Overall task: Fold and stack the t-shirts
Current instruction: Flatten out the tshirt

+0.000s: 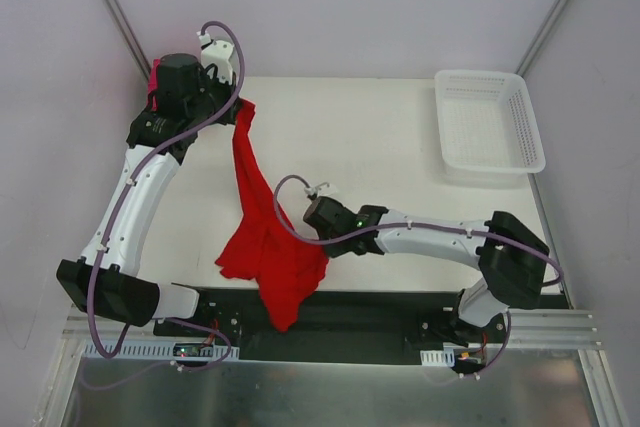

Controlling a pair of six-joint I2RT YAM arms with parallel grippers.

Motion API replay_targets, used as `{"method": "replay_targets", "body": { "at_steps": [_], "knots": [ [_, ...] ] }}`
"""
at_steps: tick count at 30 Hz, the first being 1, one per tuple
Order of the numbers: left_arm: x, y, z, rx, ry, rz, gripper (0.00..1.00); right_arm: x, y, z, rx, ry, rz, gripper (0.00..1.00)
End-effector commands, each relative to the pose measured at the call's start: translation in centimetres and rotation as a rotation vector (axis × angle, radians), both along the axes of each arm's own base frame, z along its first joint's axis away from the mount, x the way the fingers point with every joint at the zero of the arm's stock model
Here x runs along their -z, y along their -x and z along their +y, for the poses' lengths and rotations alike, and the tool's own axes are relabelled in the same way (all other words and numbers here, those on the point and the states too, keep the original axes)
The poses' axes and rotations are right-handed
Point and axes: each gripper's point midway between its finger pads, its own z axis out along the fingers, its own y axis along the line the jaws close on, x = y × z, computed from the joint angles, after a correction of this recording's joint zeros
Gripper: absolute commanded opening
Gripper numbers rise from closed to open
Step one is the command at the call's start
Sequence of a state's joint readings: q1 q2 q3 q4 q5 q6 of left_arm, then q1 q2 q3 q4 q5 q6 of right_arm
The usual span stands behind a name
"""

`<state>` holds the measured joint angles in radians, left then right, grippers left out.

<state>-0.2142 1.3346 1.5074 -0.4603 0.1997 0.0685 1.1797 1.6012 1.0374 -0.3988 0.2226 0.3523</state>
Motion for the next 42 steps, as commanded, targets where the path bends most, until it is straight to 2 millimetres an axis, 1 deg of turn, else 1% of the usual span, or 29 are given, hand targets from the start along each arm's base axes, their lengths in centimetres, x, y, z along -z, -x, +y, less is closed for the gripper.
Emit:
{"method": "replay_targets", "body": {
  "at_steps": [1, 2, 4, 5, 7, 8, 10, 11, 13, 14, 16, 17, 19, 21, 23, 25, 26, 32, 35, 42],
  "knots": [
    [-2.0, 0.2, 0.6, -0.013, 0.002, -0.078, 0.0, -3.0, -5.1, -5.5, 0.189, 0.155, -0.168, 0.01],
    [-1.9, 0.2, 0.7, -0.016, 0.001, -0.076, 0.0, -3.3, -6.1, -6.3, 0.219, 0.168, -0.18, 0.01],
    [-1.9, 0.2, 0.7, -0.018, -0.003, -0.078, 0.0, -3.8, -7.3, -8.0, 0.257, 0.196, -0.201, 0.01],
    [-1.8, 0.2, 0.8, -0.022, -0.003, -0.077, 0.0, -4.1, -8.3, -9.1, 0.298, 0.197, -0.204, 0.01],
    [-1.8, 0.2, 0.9, -0.025, -0.006, -0.077, 0.0, -4.3, -9.4, -10.2, 0.31, 0.213, -0.215, 0.01],
    [-1.7, 0.2, 0.8, -0.023, -0.007, -0.076, 0.0, -4.7, -10.1, -11.2, 0.341, 0.216, -0.223, 0.01],
    [-1.7, 0.2, 0.9, -0.025, -0.01, -0.077, 0.0, -5.1, -11.2, -12.1, 0.352, 0.235, -0.248, 0.01],
    [-1.6, 0.1, 0.9, -0.027, -0.01, -0.073, 0.0, -5.4, -11.9, -12.9, 0.373, 0.242, -0.257, 0.01],
    [-1.6, 0.1, 1.0, -0.033, -0.013, -0.076, 0.0, -6.0, -12.9, -13.6, 0.381, 0.256, -0.281, 0.01],
    [-1.6, 0.1, 1.1, -0.037, -0.017, -0.075, 0.0, -6.1, -13.8, -14.5, 0.409, 0.266, -0.282, 0.01],
    [-1.5, -0.1, 1.6, -0.059, -0.035, -0.08, 0.0, -6.5, -14.8, -15.1, 0.418, 0.272, -0.285, 0.01],
    [-1.6, -0.2, 1.8, -0.067, -0.042, -0.084, 0.0, -6.6, -15.5, -16.0, 0.444, 0.273, -0.281, 0.01],
    [-1.5, -0.2, 2.3, -0.085, -0.06, -0.087, 0.0, -6.6, -16.4, -16.5, 0.456, 0.265, -0.274, 0.01],
    [-1.3, -0.3, 2.7, -0.101, -0.08, -0.088, 0.0, -6.5, -16.8, -16.8, 0.458, 0.271, -0.266, 0.01],
    [-1.3, -0.5, 4.0, -0.153, -0.117, -0.095, 0.0, -6.4, -17.4, -17.4, 0.461, 0.291, -0.269, 0.01],
    [-1.4, -0.5, 4.7, -0.169, -0.136, -0.101, 0.0, -6.1, -17.9, -17.8, 0.466, 0.304, -0.264, 0.01],
    [-1.3, -0.7, 5.4, -0.197, -0.15, -0.101, 0.0, -6.1, -18.1, -17.9, 0.464, 0.309, -0.267, 0.01],
    [-1.3, -0.8, 7.5, -0.267, -0.202, -0.106, 0.0, -5.9, -19.2, -19.3, 0.489, 0.324, -0.251, 0.01],
    [-1.2, -0.9, 8.7, -0.311, -0.246, -0.107, 0.0, -5.7, -19.5, -19.7, 0.498, 0.33, -0.244, 0.01],
    [-2.0, -0.8, 11.4, -0.411, -0.307, -0.118, 0.0, -5.2, -19.8, -20.4, 0.513, 0.34, -0.227, 0.01]
  ]
}}
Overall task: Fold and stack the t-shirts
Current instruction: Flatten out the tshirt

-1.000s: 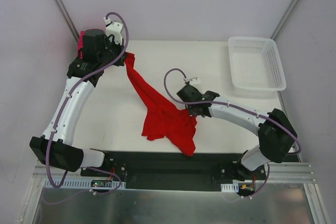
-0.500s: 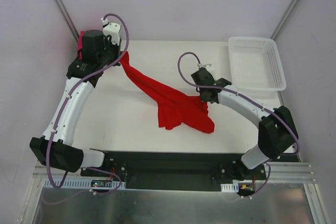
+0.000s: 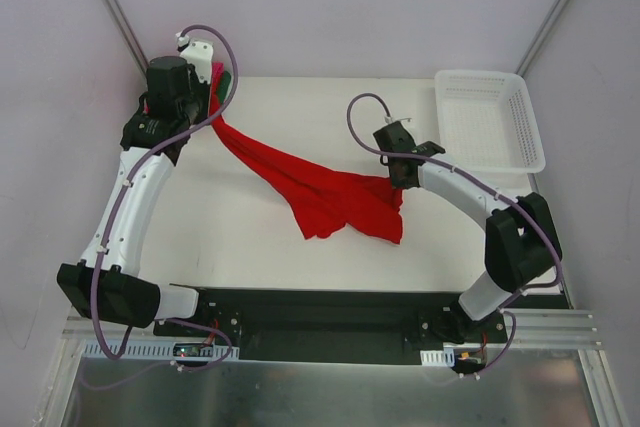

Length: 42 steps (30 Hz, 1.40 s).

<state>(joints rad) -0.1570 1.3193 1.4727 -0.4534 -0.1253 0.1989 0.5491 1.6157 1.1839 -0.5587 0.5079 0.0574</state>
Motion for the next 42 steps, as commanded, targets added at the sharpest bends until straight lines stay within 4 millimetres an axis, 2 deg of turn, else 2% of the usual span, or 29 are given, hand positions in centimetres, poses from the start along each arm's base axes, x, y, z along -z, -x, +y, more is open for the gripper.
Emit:
{"method": "replay_targets", "body": {
  "at_steps": [1, 7, 12, 21, 25, 32, 34, 36, 39, 42],
  "knots": [
    [-2.9, 0.5, 3.4, -0.123, -0.072, -0.084, 0.0, -1.0, -1.2, -0.1, 0.003, -0.004, -0.024, 0.01],
    [-3.1, 0.6, 5.8, -0.227, -0.157, -0.079, 0.0, -0.9, -1.5, -0.6, 0.014, 0.0, -0.022, 0.01],
    [-3.4, 0.6, 7.1, -0.28, -0.167, -0.082, 0.0, -1.0, -1.8, -1.5, 0.045, 0.001, -0.025, 0.01],
    [-4.4, 1.6, 10.7, -0.442, -0.191, -0.098, 0.0, -1.0, -2.1, -3.1, 0.1, 0.016, -0.029, 0.01],
    [-4.5, 1.8, 11.4, -0.471, -0.193, -0.099, 0.0, -1.2, -2.2, -3.5, 0.116, 0.007, -0.032, 0.01],
    [-3.6, 1.4, 10.3, -0.419, -0.15, -0.089, 0.0, -0.4, -2.1, -3.0, 0.1, -0.018, -0.006, 0.01],
    [-3.3, 1.1, 9.8, -0.395, -0.128, -0.086, 0.0, -0.4, -2.1, -2.7, 0.095, -0.031, -0.003, 0.14],
    [-2.9, 0.8, 8.9, -0.356, -0.097, -0.079, 0.0, -0.7, -2.0, -2.5, 0.08, -0.045, -0.004, 0.45],
    [-2.3, 0.5, 7.8, -0.319, -0.074, -0.067, 0.0, -1.6, -1.9, -2.1, 0.067, -0.078, -0.034, 0.56],
    [-1.5, 0.0, 6.8, -0.293, -0.091, -0.046, 0.0, -3.4, -1.5, -1.7, 0.044, -0.12, -0.084, 0.58]
  ]
}}
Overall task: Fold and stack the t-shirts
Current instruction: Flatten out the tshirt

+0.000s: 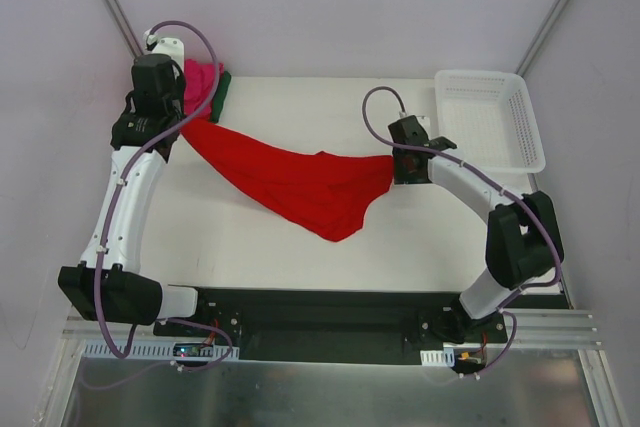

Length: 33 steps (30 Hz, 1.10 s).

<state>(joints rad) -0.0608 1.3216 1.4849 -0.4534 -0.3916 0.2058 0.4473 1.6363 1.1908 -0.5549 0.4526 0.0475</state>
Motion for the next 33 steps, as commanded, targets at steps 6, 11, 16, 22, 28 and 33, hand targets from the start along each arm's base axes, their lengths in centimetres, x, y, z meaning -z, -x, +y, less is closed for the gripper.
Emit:
{"method": "replay_targets", "body": {
  "at_steps": [6, 11, 16, 22, 28, 33],
  "knots": [
    [0.6, -1.5, -3.4, 0.086, 0.01, 0.008, 0.0, -6.6, 2.5, 5.1, -0.187, -0.24, -0.155, 0.59],
    [1.4, -1.8, -5.0, 0.119, -0.008, 0.033, 0.0, -5.2, 6.0, 10.2, -0.346, -0.357, -0.078, 0.59],
    [2.0, -2.0, -5.3, 0.125, -0.019, 0.051, 0.0, -3.3, 8.5, 14.6, -0.44, -0.464, -0.027, 0.59],
    [2.2, -2.0, -5.3, 0.127, -0.02, 0.056, 0.0, -0.4, 8.7, 17.8, -0.483, -0.551, 0.015, 0.58],
    [2.6, -2.1, -5.3, 0.126, -0.023, 0.066, 0.0, 2.1, 7.3, 19.9, -0.531, -0.545, 0.052, 0.57],
    [2.6, -2.0, -5.1, 0.121, -0.03, 0.068, 0.0, 3.5, 6.8, 21.1, -0.548, -0.551, 0.087, 0.57]
  ]
}}
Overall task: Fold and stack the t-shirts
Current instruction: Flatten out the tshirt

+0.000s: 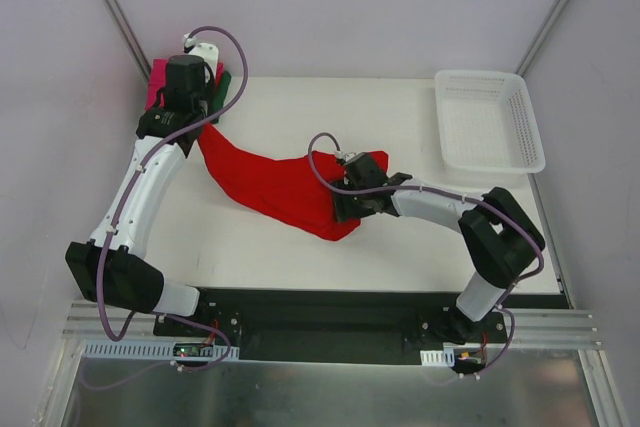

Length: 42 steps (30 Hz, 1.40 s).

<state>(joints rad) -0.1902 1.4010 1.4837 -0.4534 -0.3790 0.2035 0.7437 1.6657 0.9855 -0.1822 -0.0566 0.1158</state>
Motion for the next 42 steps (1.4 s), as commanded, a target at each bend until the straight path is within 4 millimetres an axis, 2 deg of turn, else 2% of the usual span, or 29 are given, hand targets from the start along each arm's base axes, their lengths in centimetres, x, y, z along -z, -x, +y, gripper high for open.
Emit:
{"method": "replay_targets", "body": {
  "at_steps": [1, 10, 24, 39, 42],
  "knots": [
    [-0.5, -0.1, 0.4, -0.017, -0.028, -0.015, 0.0, -1.9, -1.8, 3.1, -0.046, -0.092, -0.051, 0.57],
    [-0.2, -0.2, 0.4, -0.016, -0.025, -0.008, 0.0, -2.4, -2.4, 3.4, -0.052, -0.089, -0.067, 0.57],
    [-0.1, 0.0, 0.5, -0.018, -0.033, -0.006, 0.0, -0.7, -2.8, 3.8, -0.065, -0.064, -0.044, 0.57],
    [0.2, 0.0, 0.7, -0.023, -0.038, 0.002, 0.0, 0.2, -3.3, 3.9, -0.066, -0.061, -0.027, 0.56],
    [0.2, 0.0, 0.6, -0.02, -0.041, 0.003, 0.0, 0.3, -3.3, 3.7, -0.065, -0.06, -0.022, 0.31]
  ]
}}
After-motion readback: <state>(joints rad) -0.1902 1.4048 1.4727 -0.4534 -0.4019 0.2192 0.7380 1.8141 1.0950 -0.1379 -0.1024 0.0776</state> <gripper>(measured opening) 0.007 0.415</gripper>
